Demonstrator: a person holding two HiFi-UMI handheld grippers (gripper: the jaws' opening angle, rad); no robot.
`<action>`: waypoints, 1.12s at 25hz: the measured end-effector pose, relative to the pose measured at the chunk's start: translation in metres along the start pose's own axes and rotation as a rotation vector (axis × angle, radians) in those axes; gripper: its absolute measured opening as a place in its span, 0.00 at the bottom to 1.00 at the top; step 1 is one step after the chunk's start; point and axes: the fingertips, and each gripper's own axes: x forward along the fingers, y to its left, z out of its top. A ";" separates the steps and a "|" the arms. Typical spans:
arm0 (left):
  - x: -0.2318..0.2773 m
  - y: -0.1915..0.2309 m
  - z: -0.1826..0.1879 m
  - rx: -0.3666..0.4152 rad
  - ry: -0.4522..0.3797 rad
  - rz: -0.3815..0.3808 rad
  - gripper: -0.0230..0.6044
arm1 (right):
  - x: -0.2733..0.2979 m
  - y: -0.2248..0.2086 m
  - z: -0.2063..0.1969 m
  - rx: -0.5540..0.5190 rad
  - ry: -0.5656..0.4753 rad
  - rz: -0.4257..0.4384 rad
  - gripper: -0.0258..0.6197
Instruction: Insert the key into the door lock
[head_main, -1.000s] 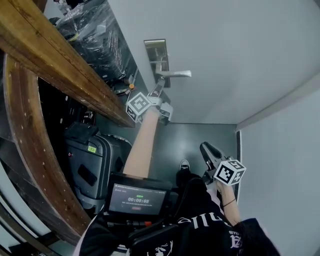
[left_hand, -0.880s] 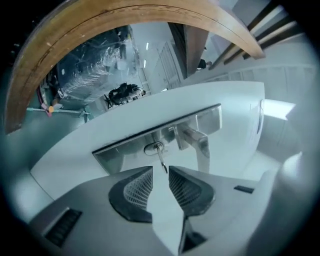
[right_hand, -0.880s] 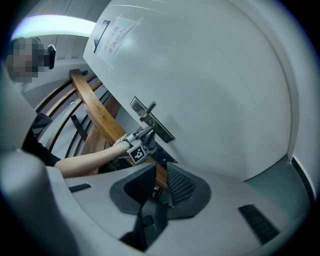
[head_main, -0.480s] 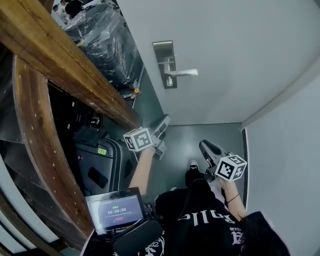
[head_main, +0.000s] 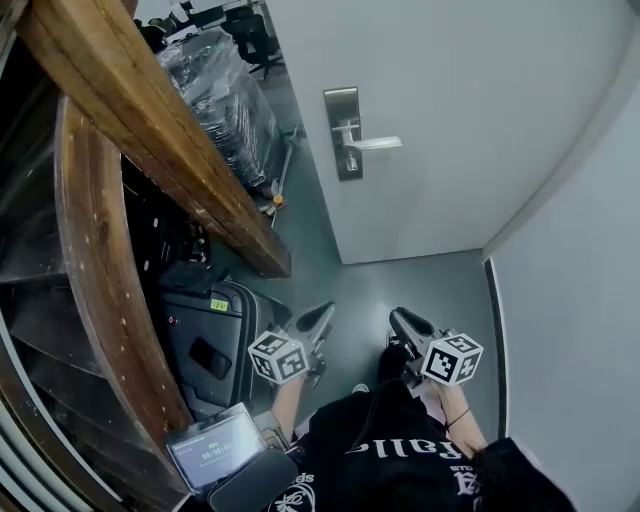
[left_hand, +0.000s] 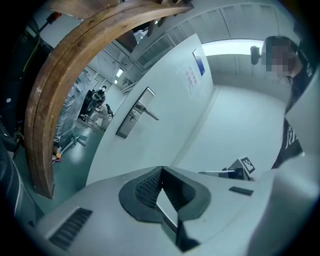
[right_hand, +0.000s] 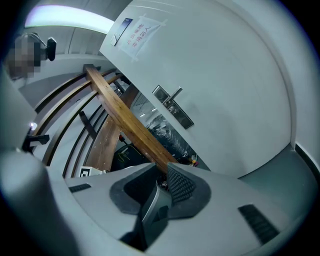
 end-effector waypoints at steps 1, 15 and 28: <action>-0.009 -0.005 -0.006 0.016 -0.001 0.000 0.04 | -0.006 0.005 -0.009 0.004 -0.003 -0.005 0.16; -0.041 -0.097 -0.095 0.082 0.088 -0.135 0.04 | -0.110 0.013 -0.079 0.033 -0.035 -0.156 0.16; -0.062 -0.188 -0.110 0.142 0.060 -0.124 0.04 | -0.190 0.040 -0.101 0.022 -0.082 -0.085 0.16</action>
